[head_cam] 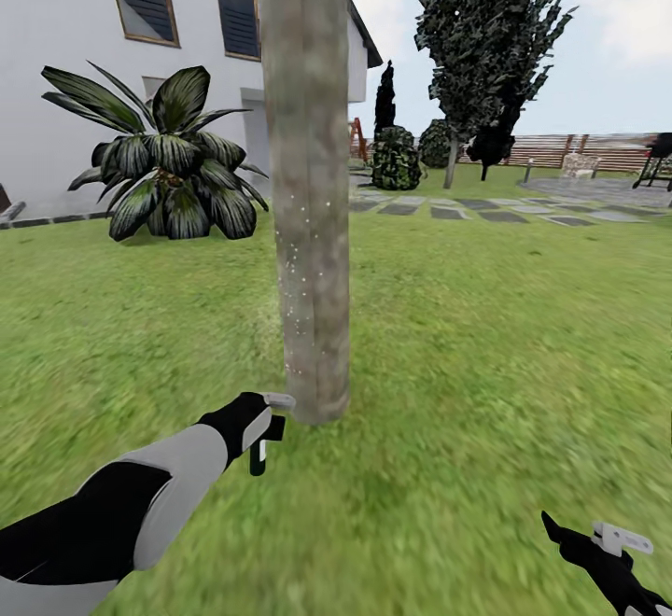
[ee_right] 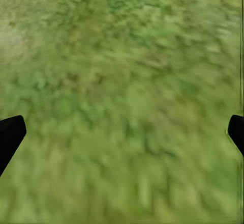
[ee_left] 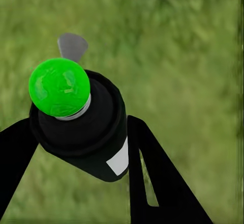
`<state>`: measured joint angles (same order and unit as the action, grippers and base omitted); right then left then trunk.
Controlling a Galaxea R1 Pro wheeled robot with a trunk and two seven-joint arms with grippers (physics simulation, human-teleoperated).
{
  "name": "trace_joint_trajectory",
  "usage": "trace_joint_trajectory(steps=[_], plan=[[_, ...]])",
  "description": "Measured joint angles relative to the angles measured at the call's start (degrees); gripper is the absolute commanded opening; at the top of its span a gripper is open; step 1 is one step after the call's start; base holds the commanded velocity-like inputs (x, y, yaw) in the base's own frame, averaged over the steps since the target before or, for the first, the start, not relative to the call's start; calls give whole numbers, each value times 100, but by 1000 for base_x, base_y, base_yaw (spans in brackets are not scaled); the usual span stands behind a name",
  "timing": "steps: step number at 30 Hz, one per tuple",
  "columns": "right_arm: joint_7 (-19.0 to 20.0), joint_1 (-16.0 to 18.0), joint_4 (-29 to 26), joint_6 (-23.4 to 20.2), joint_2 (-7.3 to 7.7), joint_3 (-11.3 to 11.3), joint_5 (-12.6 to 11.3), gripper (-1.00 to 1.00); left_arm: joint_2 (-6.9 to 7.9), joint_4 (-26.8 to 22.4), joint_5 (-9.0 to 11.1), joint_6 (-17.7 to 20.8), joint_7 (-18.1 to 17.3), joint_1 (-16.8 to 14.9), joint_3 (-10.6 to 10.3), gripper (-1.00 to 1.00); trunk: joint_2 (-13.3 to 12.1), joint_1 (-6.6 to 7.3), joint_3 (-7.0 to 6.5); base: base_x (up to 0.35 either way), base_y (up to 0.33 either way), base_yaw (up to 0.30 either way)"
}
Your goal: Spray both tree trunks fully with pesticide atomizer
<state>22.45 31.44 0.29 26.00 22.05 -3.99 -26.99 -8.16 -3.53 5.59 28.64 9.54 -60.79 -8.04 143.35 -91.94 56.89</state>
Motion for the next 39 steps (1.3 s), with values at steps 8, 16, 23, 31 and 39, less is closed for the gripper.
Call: trace_joint_trajectory(steps=[8, 16, 23, 31, 39], plan=[[0, 0, 0, 0, -7, 0, 0, 100, -34, 0, 11, 1, 0, 0, 11, -100, 0, 0, 0, 0, -312, 6], [0, 1, 1, 0, -7, 0, 0, 100, -78, -1, 8, 8, 0, 1, 1, -100, 0, 0, 0, 0, -318, 204], [1, 1, 1, 0, -7, 0, -1, 100, -78, -1, 7, 9, 0, 1, 0, -100, 0, 0, 0, 0, -322, 253], [0, 0, 0, 0, -8, 0, 0, 100, -79, 0, 7, 7, -1, 0, -1, -100, 0, 0, 0, 0, -327, 203], [0, 0, 0, 0, -8, 0, 0, 100, -79, 0, 8, 5, -5, 0, 1, -100, 0, 0, 0, 0, -327, 43]])
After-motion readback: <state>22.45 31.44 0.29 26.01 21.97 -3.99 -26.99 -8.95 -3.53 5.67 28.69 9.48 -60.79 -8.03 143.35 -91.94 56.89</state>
